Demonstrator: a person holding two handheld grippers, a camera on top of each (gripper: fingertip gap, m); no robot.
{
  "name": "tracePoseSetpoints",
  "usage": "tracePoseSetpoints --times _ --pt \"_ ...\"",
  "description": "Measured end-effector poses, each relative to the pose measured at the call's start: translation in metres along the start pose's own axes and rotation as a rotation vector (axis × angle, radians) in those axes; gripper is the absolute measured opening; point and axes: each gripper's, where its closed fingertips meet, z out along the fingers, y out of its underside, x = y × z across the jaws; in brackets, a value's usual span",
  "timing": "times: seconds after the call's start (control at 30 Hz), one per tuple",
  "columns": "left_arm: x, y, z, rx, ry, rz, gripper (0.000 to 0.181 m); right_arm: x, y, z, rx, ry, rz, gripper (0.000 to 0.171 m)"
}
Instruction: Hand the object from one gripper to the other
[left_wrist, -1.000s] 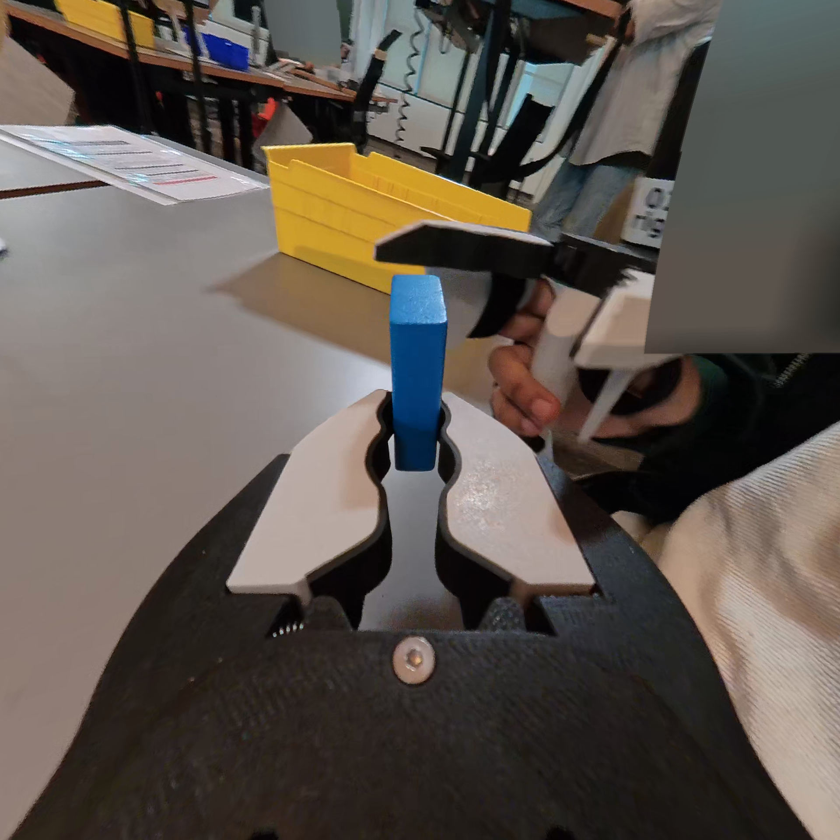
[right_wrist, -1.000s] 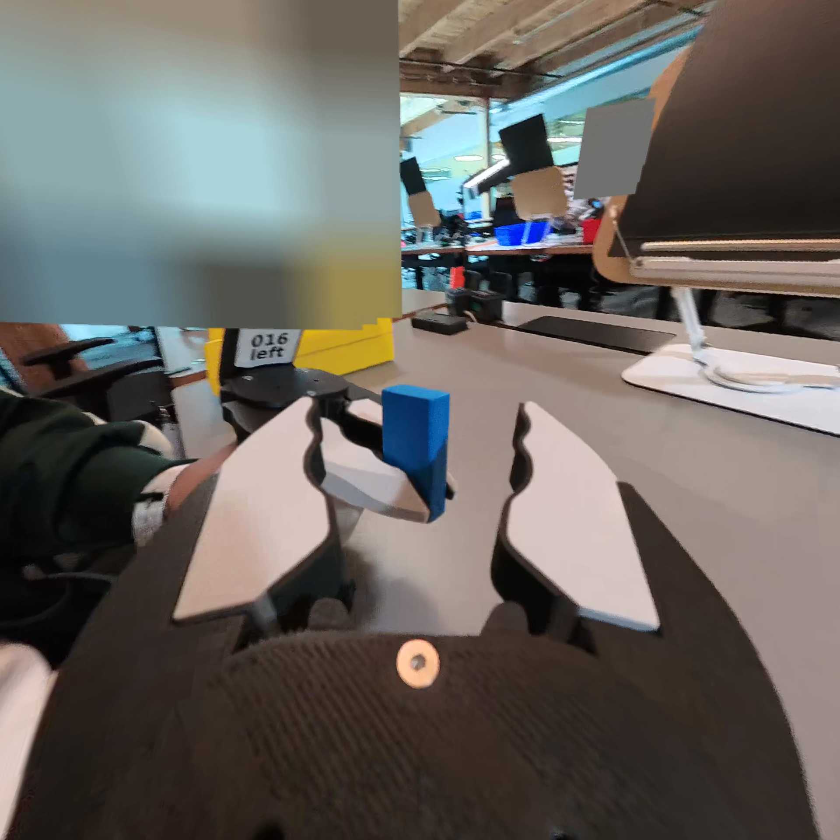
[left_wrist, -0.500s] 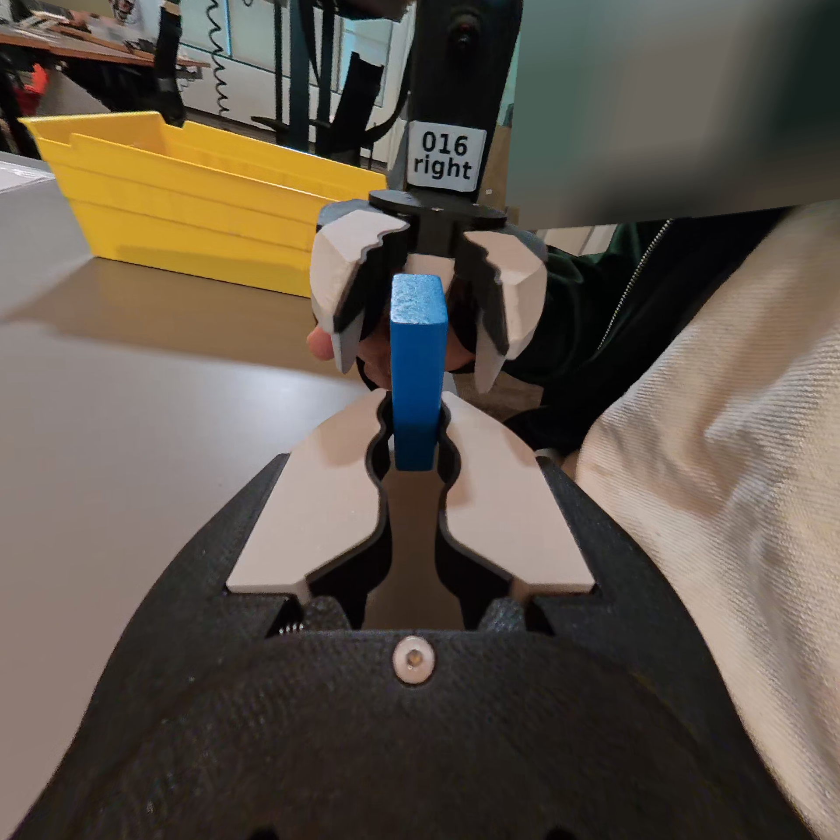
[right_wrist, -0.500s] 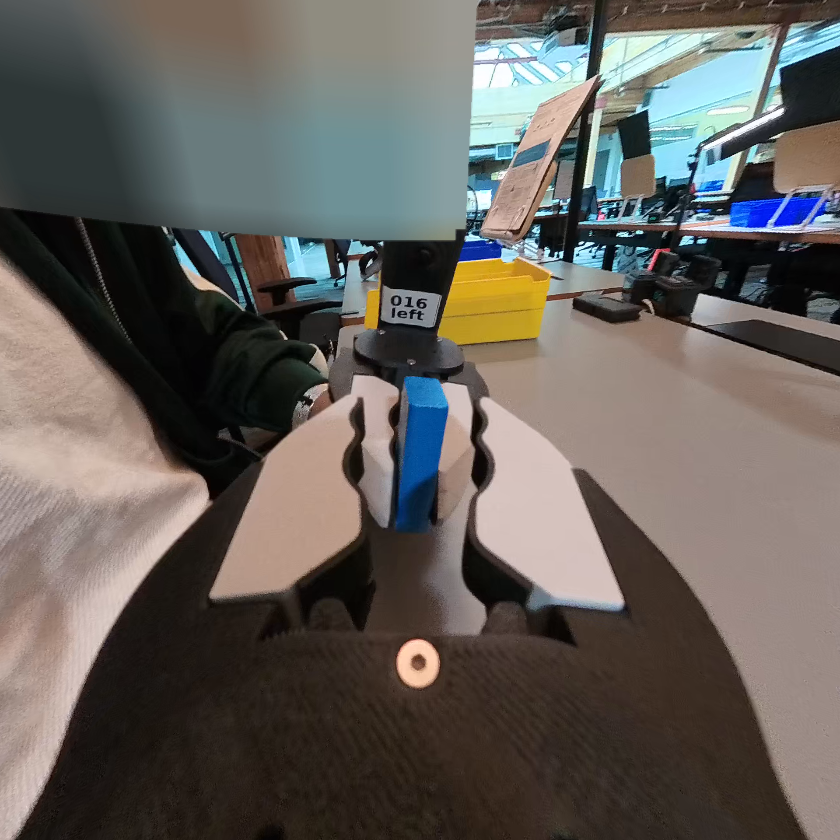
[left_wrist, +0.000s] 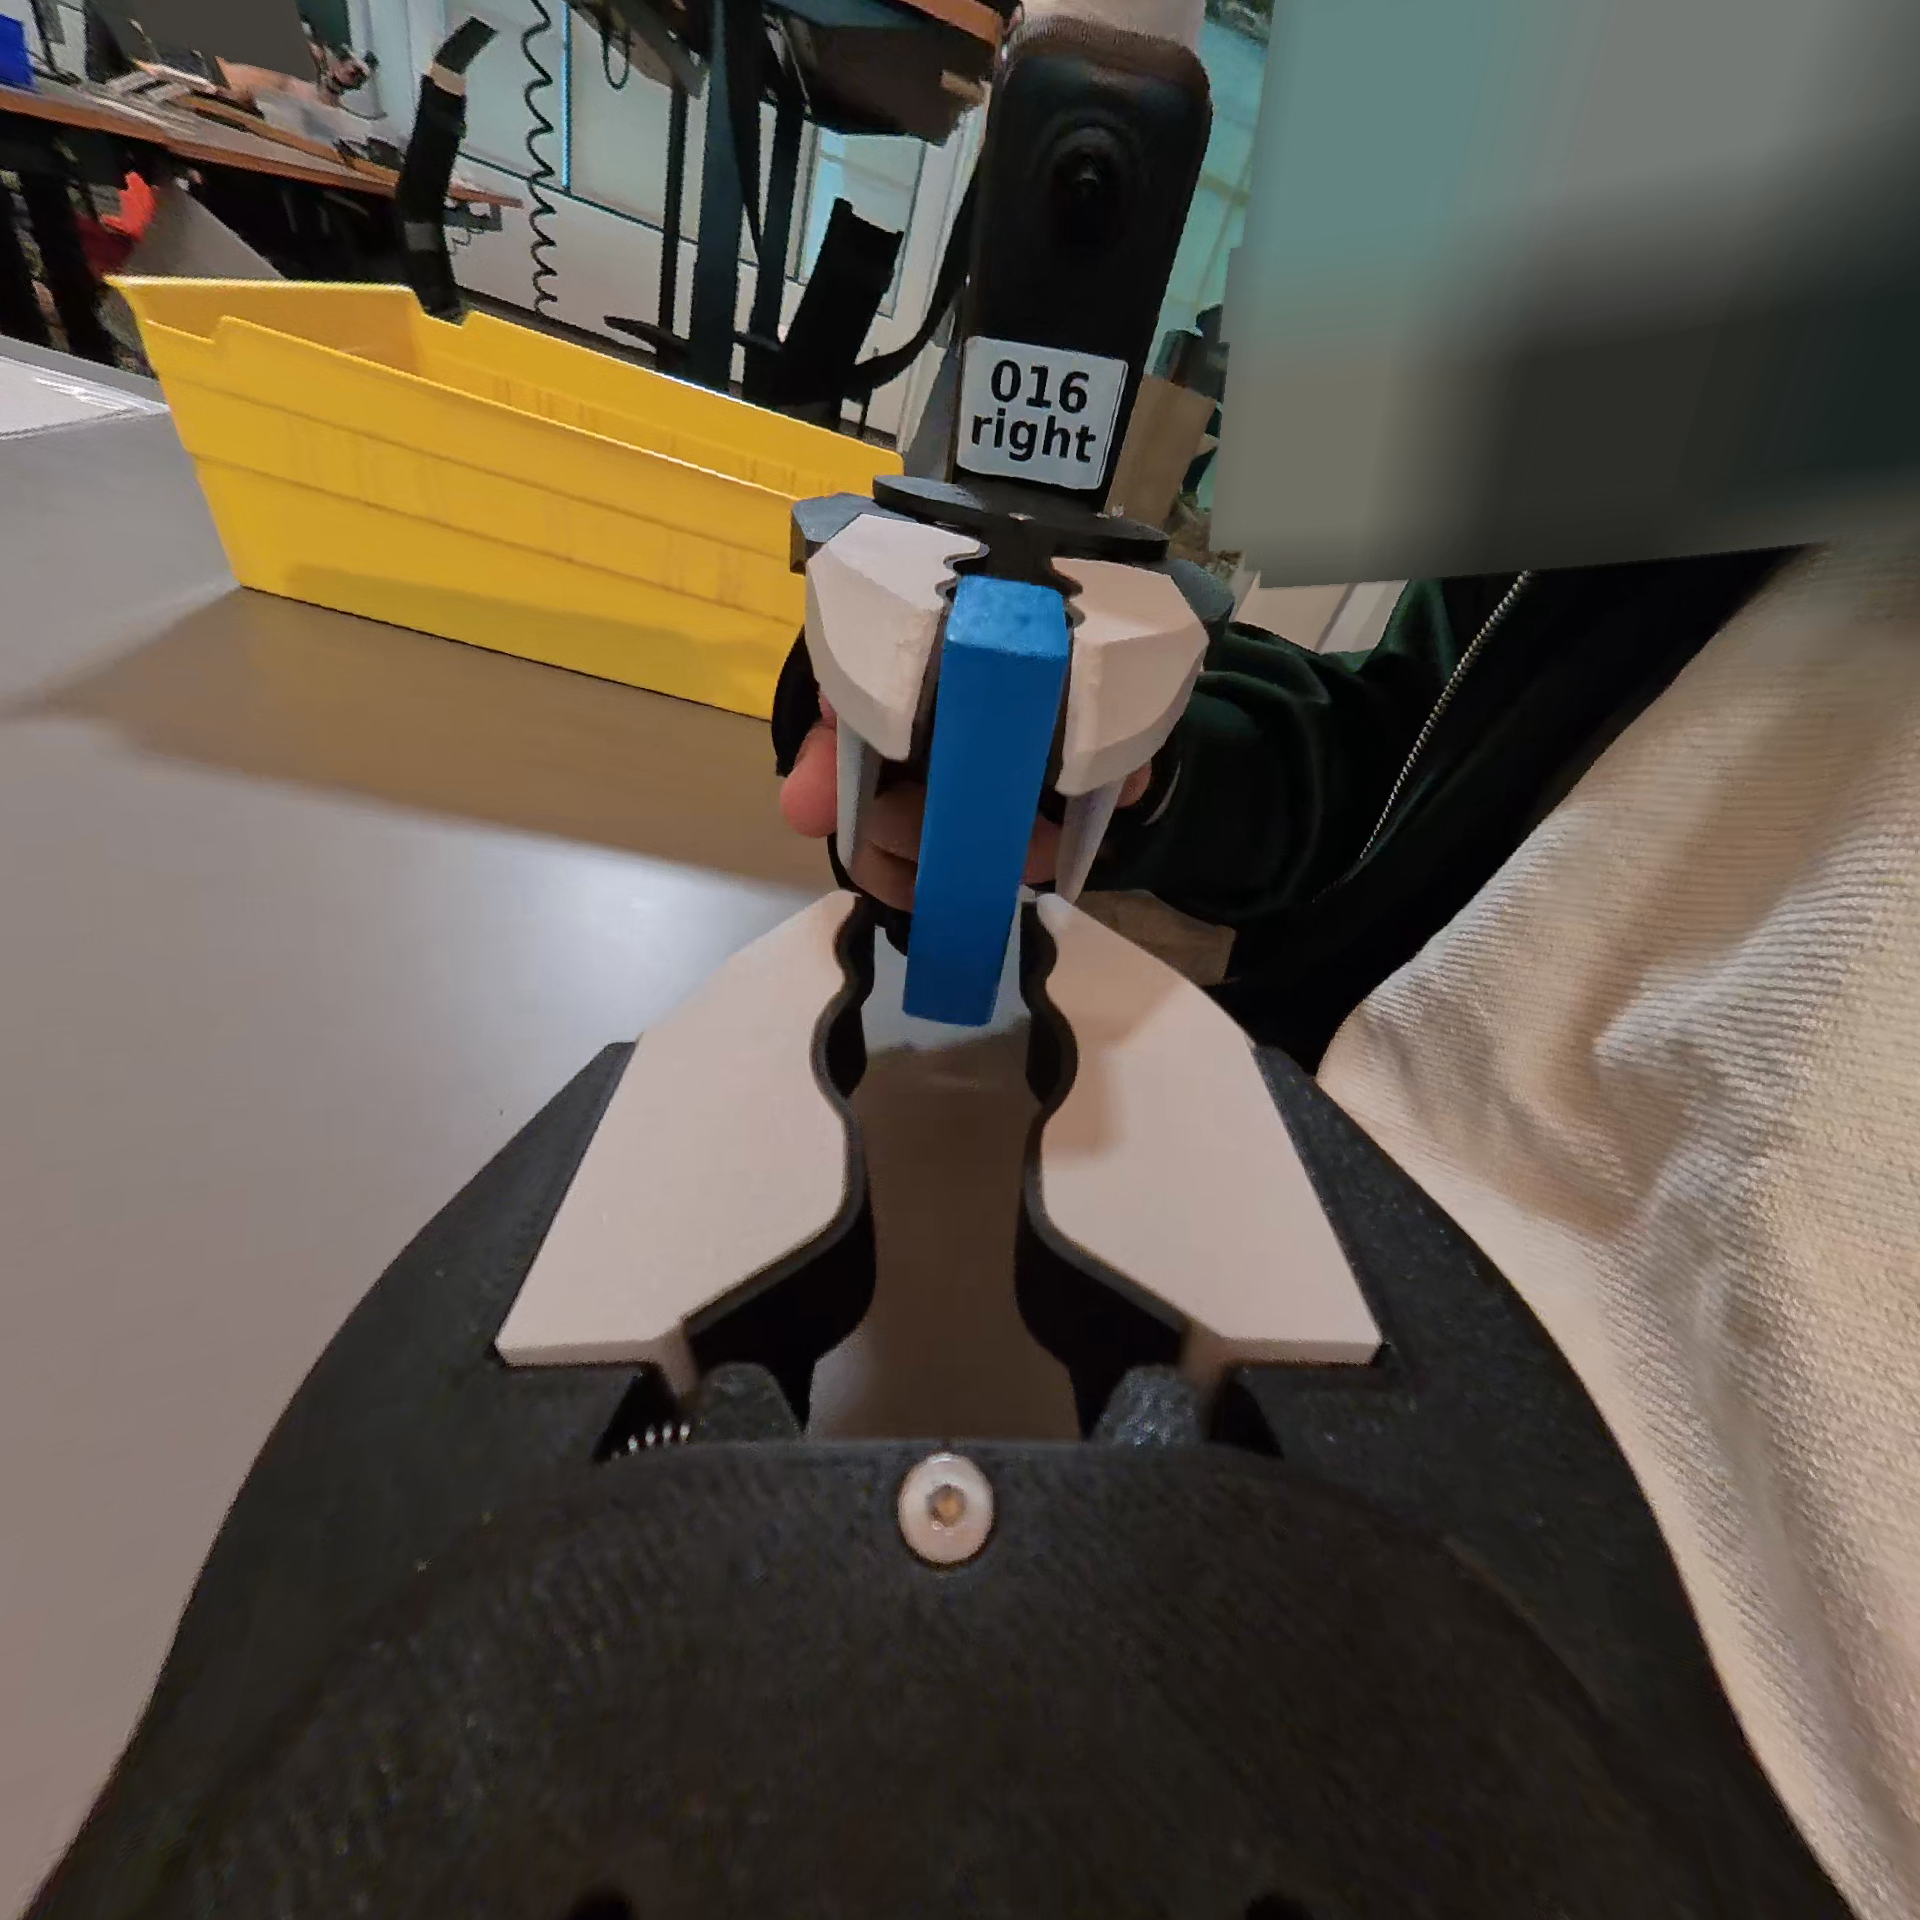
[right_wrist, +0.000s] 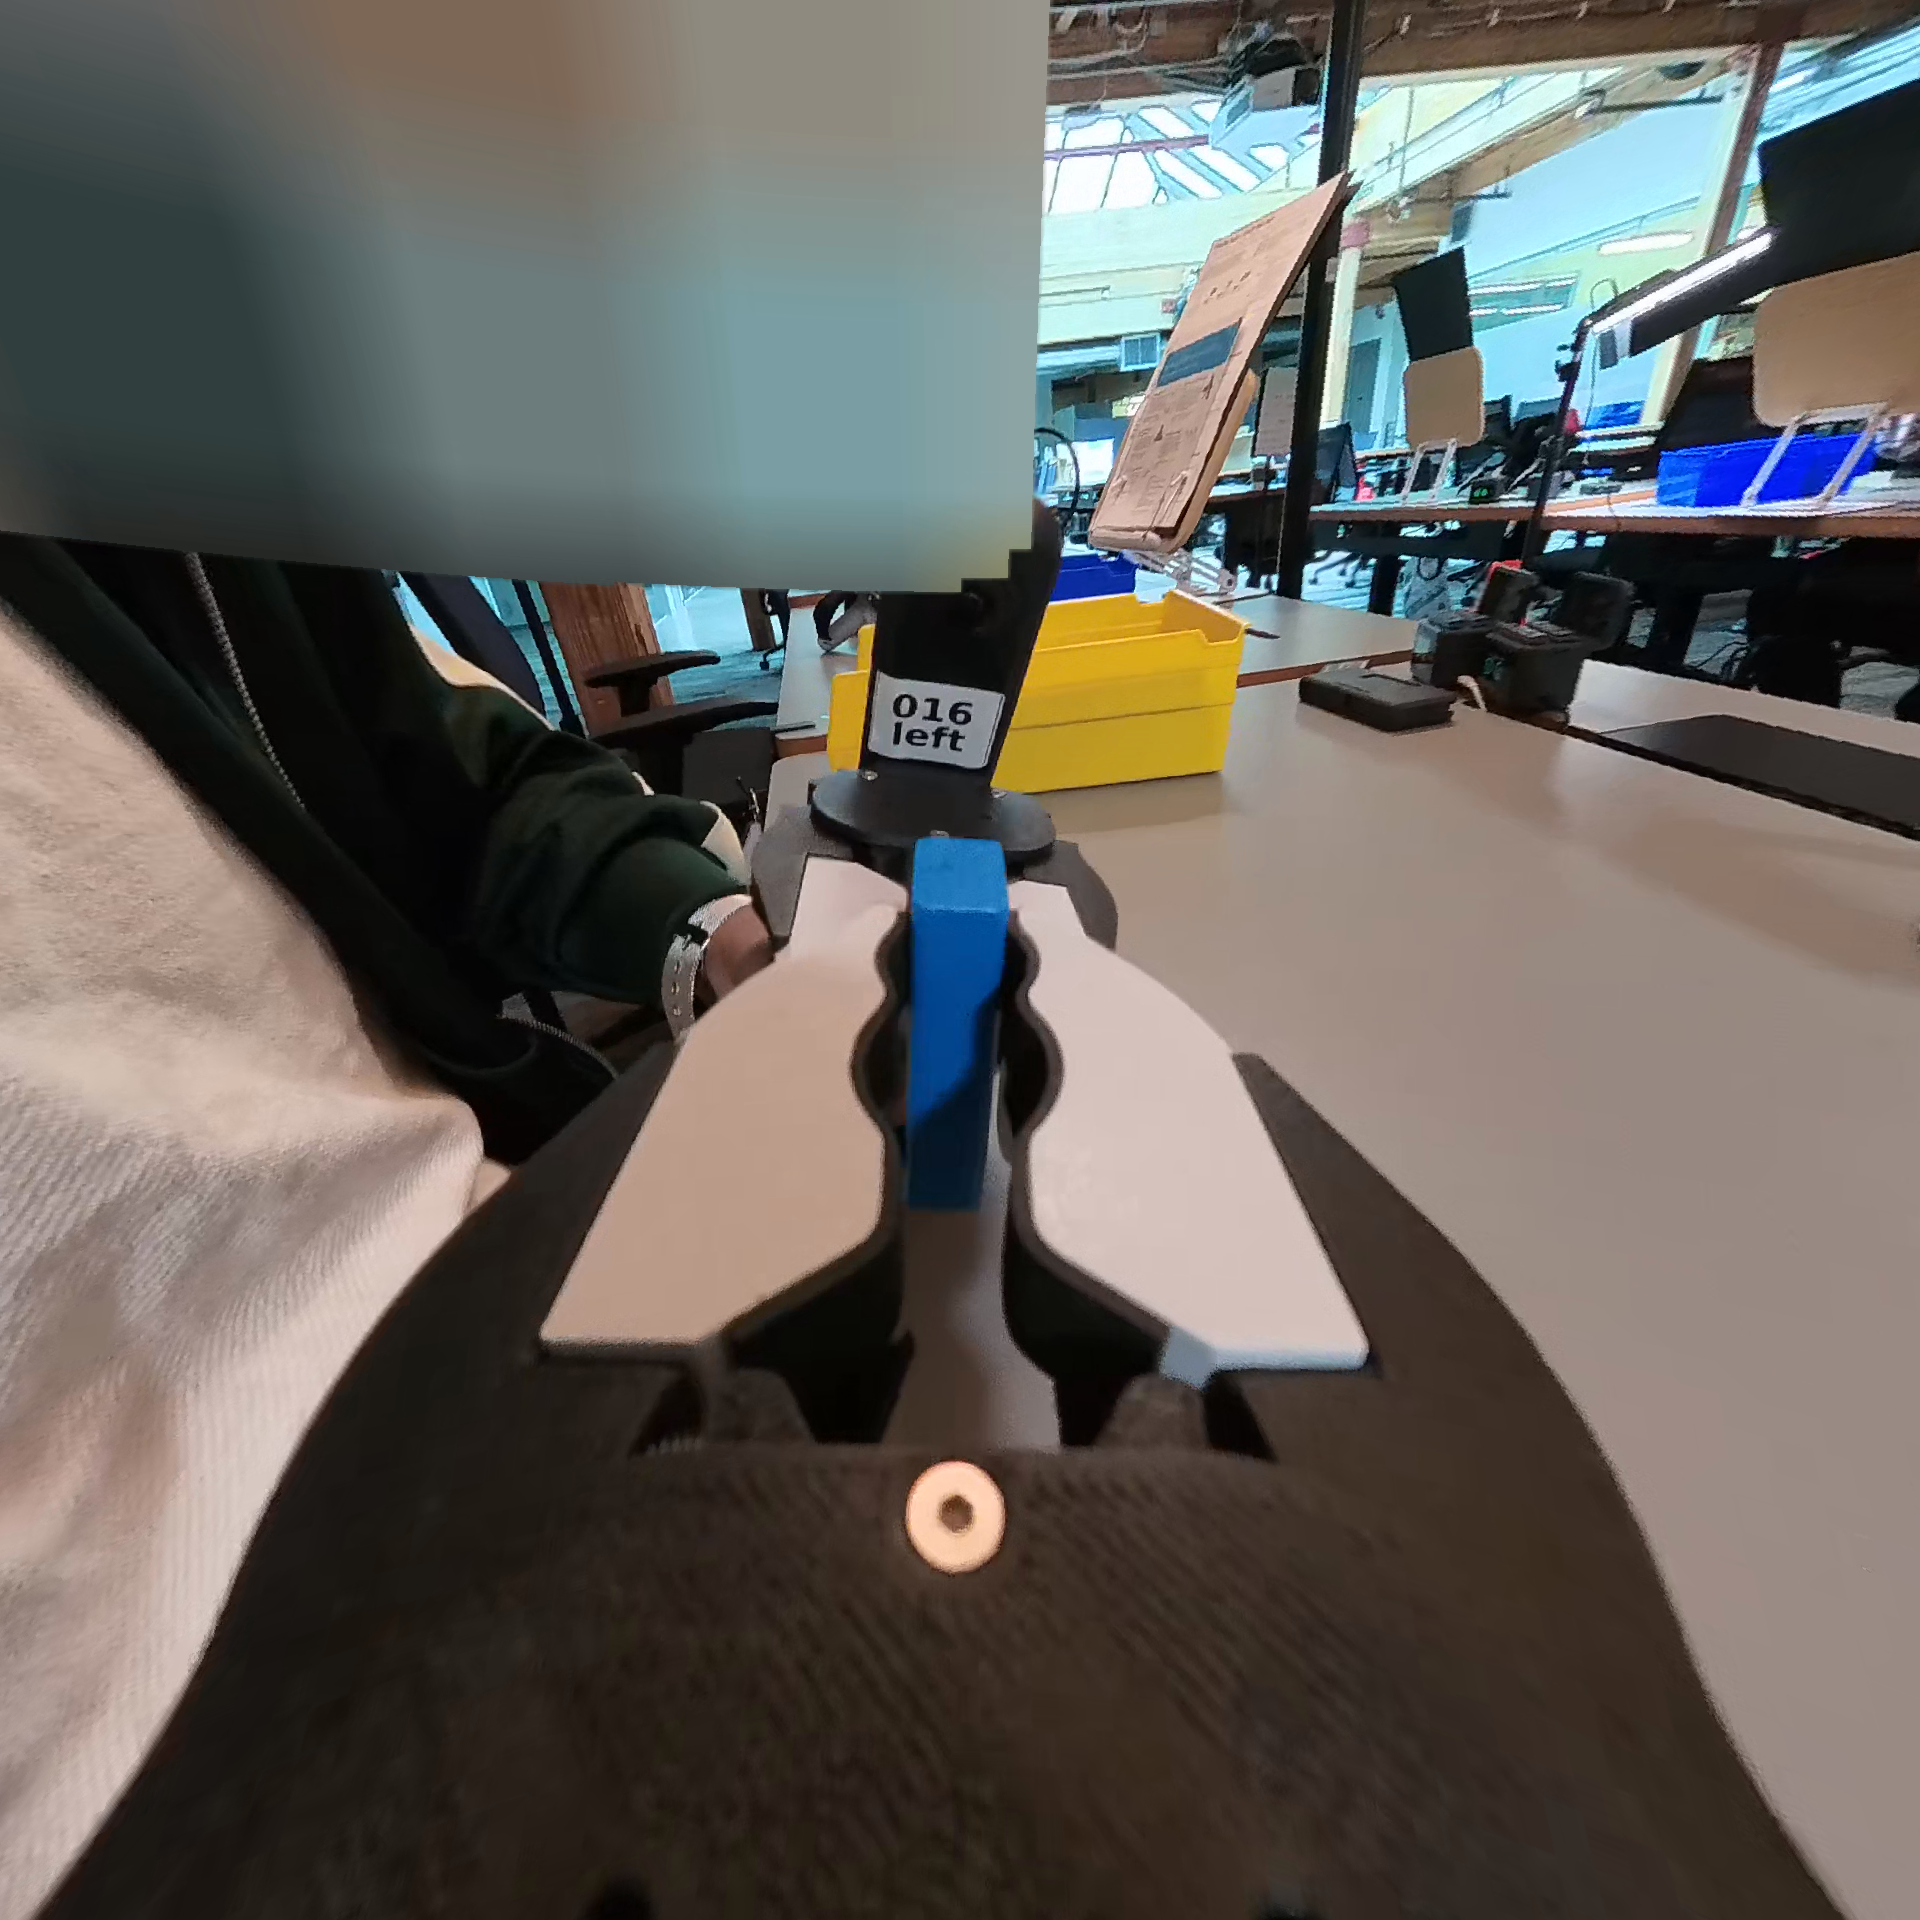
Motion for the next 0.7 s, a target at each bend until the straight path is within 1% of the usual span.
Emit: tracePoseSetpoints --times 0.23,0.57,0.63,0.7 --pt "-0.005 -0.004 -0.003 0.035 -0.008 -0.043 0.03 0.016 -0.009 -0.01 0.076 0.037 0.138 0.016" --pt "-0.006 -0.004 -0.004 0.041 -0.01 -0.047 0.031 0.022 -0.01 -0.015 0.102 0.046 0.199 0.016" --pt "-0.007 -0.005 -0.004 0.04 -0.022 -0.028 0.035 0.023 -0.011 -0.016 0.107 0.044 0.218 0.016" --pt "-0.008 -0.005 -0.005 0.022 -0.046 0.032 0.041 0.024 -0.012 -0.018 0.12 0.034 0.27 0.016"
